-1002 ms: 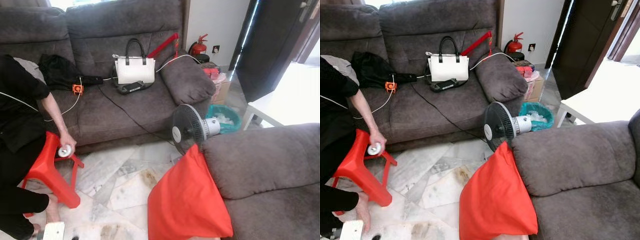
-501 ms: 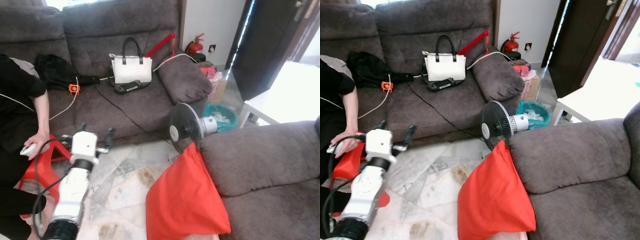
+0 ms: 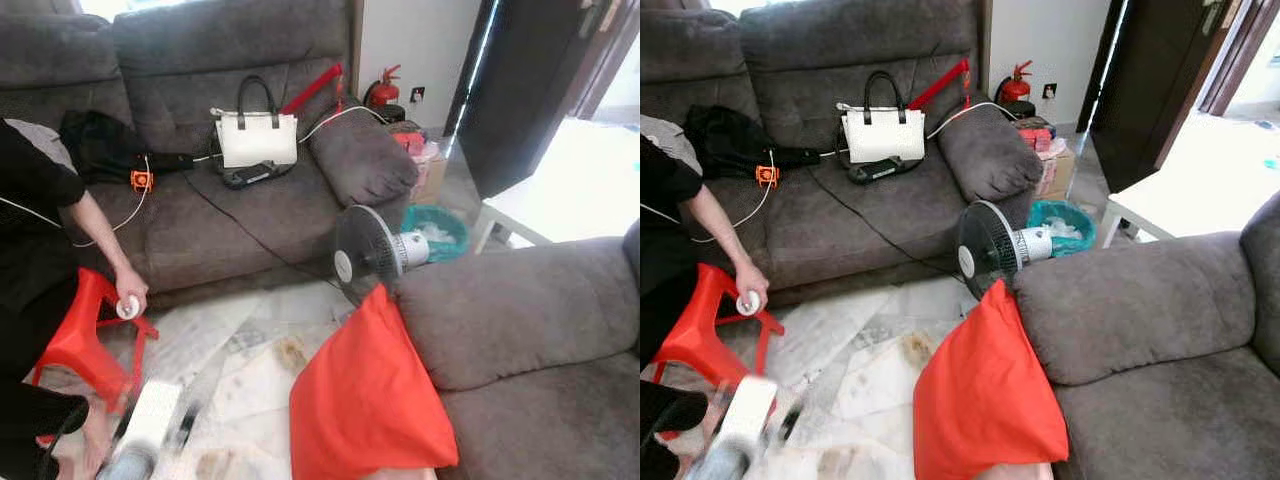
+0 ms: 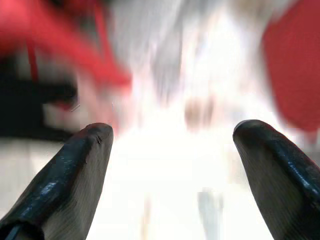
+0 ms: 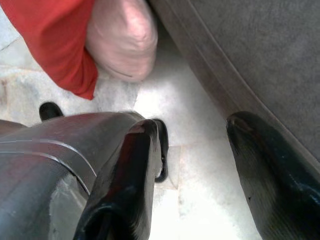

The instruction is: Move the pillow to the sofa from floor

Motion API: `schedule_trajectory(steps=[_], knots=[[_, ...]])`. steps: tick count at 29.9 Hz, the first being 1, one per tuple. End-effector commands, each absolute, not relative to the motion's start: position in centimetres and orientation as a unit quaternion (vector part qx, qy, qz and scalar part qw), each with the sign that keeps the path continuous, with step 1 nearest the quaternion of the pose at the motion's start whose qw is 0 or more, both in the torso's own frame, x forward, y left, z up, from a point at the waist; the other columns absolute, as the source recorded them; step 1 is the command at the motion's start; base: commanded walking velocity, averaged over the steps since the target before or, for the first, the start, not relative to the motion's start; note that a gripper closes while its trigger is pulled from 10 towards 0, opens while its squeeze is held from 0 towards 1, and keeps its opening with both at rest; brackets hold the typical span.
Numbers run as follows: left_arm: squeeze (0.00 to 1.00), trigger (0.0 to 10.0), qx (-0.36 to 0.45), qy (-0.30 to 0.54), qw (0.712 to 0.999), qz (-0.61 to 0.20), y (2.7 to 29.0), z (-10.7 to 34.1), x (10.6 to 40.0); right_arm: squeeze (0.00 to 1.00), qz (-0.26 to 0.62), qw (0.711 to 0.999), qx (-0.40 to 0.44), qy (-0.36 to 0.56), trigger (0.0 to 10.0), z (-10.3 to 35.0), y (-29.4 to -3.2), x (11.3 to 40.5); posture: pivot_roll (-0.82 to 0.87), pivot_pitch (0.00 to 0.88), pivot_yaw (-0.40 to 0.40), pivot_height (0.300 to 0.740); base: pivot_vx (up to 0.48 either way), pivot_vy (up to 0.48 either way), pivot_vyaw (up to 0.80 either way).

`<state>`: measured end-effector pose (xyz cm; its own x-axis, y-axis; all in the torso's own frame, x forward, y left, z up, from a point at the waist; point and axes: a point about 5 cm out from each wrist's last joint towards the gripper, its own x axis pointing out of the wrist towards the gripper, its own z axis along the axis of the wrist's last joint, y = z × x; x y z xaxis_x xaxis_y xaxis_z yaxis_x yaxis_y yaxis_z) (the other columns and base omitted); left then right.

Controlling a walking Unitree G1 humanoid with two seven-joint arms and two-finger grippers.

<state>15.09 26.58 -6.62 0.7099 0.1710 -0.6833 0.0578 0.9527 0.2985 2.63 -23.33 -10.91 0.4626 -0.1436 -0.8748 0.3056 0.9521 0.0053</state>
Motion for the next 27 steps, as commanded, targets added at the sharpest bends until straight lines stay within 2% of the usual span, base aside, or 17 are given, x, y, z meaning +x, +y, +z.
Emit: schedule_trajectory(steps=[1, 5, 12, 15, 16, 17, 18, 19, 21, 27], knots=[[0.0, 10.0, 0.148, 0.396, 0.905, 0.042, 26.9, -6.9, 14.5, 0.0, -0.133, 0.85, 0.085, 0.502, 10.0, -11.0, -23.1, 2.5, 0.11, 0.0, 0.014, 0.74, 0.0, 0.0, 0.0], [0.0, 10.0, 0.121, 0.426, 0.894, 0.076, 27.3, -7.7, 12.7, 0.0, -0.139, 0.866, 0.083, 0.473, 10.0, -10.6, -23.3, 3.0, 0.12, 0.0, 0.014, 0.74, 0.0, 0.0, 0.0], [0.0, 10.0, 0.12, 0.428, 0.893, 0.07, 27.2, -7.8, 12.6, 0.0, -0.149, 0.918, 0.128, 0.345, 10.0, -9.2, -23.6, 4.7, 0.12, 0.0, 0.012, 0.74, 0.0, 0.0, 0.0], [0.0, 10.0, 0.117, 0.428, 0.893, 0.071, 27.2, -7.9, 12.6, 0.0, -0.152, 0.927, 0.145, 0.311, 10.0, -8.8, -23.6, 5.0, 0.13, 0.0, 0.009, 0.74, 0.0, 0.0, 0.0], [0.0, 10.0, 0.117, 0.428, 0.894, 0.071, 27.1, -7.9, 12.6, 0.0, -0.118, 0.962, 0.115, 0.219, 10.0, -6.6, -23.5, 13.7, 0.13, 0.0, 0.009, 0.74, 0.0, 0.0, 0.0], [0.0, 10.0, 0.117, 0.427, 0.894, 0.071, 27.1, -7.9, 12.6, 0.0, -0.095, 0.981, 0.093, 0.143, 10.0, -3.7, -23.0, 20.0, 0.13, 0.0, 0.009, 0.74, 0.0, 0.0, 0.0], [0.0, 10.0, 0.117, 0.427, 0.894, 0.07, 27.0, -7.9, 12.6, 0.0, -0.068, 0.995, 0.065, 0.045, 10.0, 1.2, -22.2, 26.5, 0.13, 0.0, 0.008, 0.74, 0.0, 0.0, 0.0], [0.0, 10.0, 0.117, 0.427, 0.894, 0.07, 27.0, -7.9, 12.6, 0.0, -0.068, 0.995, 0.065, 0.045, 10.0, 1.2, -22.2, 26.5, 0.13, 0.0, 0.008, 0.74, 0.0, 0.0, 0.0], [0.0, 10.0, 0.118, 0.425, 0.895, 0.068, 27.0, -7.9, 12.7, 0.0, -0.057, 0.995, 0.076, -0.012, 10.0, 3.8, -21.7, 28.7, 0.13, 0.0, 0.008, 0.74, 0.0, 0.0, 0.0], [0.0, 10.0, 0.121, 0.421, 0.897, 0.063, 26.9, -7.9, 12.8, 0.0, -0.033, 0.994, 0.083, -0.07, 10.0, 6.0, -21.0, 30.1, 0.13, 0.0, 0.011, 0.74, 0.0, 0.0, 0.0]])
